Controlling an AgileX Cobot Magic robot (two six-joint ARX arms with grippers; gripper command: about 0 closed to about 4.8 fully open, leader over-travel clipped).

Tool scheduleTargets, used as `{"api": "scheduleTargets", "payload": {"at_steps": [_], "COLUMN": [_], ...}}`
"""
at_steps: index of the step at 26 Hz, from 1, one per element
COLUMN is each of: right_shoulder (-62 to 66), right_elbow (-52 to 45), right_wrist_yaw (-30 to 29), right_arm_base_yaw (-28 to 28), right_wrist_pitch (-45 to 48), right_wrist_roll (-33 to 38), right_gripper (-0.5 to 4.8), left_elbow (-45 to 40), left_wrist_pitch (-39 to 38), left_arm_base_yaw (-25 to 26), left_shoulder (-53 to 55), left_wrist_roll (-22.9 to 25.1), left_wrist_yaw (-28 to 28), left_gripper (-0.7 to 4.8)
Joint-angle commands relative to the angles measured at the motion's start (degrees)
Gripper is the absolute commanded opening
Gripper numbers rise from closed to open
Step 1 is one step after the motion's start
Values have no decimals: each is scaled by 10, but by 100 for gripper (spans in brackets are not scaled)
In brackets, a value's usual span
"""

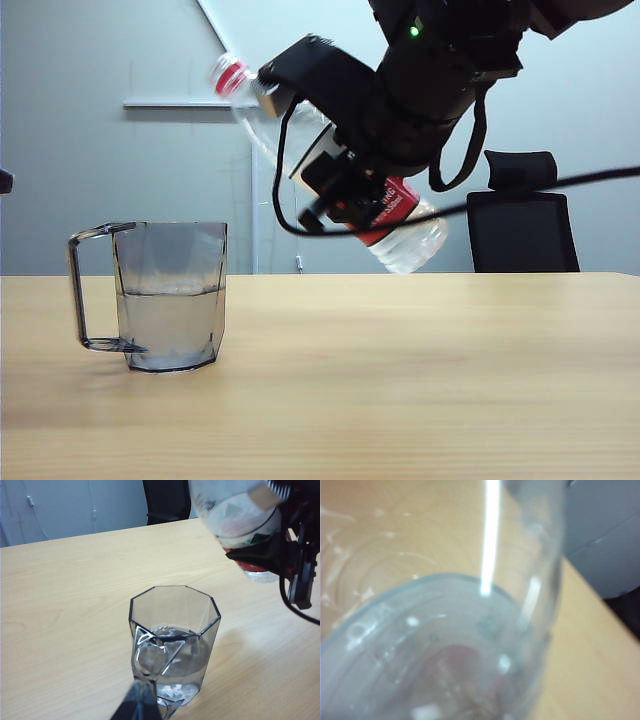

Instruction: Pick up the mineral water bottle on the table and pour water into the mug until it's half full.

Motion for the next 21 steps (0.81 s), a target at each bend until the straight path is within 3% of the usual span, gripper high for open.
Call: {"api": "scheduleTargets", "payload": {"at_steps": [1, 7, 13, 17, 21], "right_shoulder": [-16, -63, -109, -107, -105], "right_elbow": [-2, -69, -192, -280, -311], "right_wrist_yaw": [-11, -20, -22, -22, -21], "right_arm_base_yaw": [2, 0, -13, -41, -62], "right_wrist_pitch": [19, 63, 196, 342, 373], "right_wrist_roll": [98, 201, 295, 354, 376], "right_gripper": [207, 207, 207, 207, 207], "left_elbow": [1, 1, 1, 1, 1], "left_wrist_pitch": [5, 5, 5, 5, 5], "left_arm_base_yaw": [0, 0, 7, 7, 11], "left_shoulder": [1, 1, 1, 1, 1], "left_wrist_roll": [-2, -2, -2, -2, -2], "left_wrist_yaw": [2, 2, 2, 2, 2], "left_gripper": [-2, -2, -2, -2, -2]}}
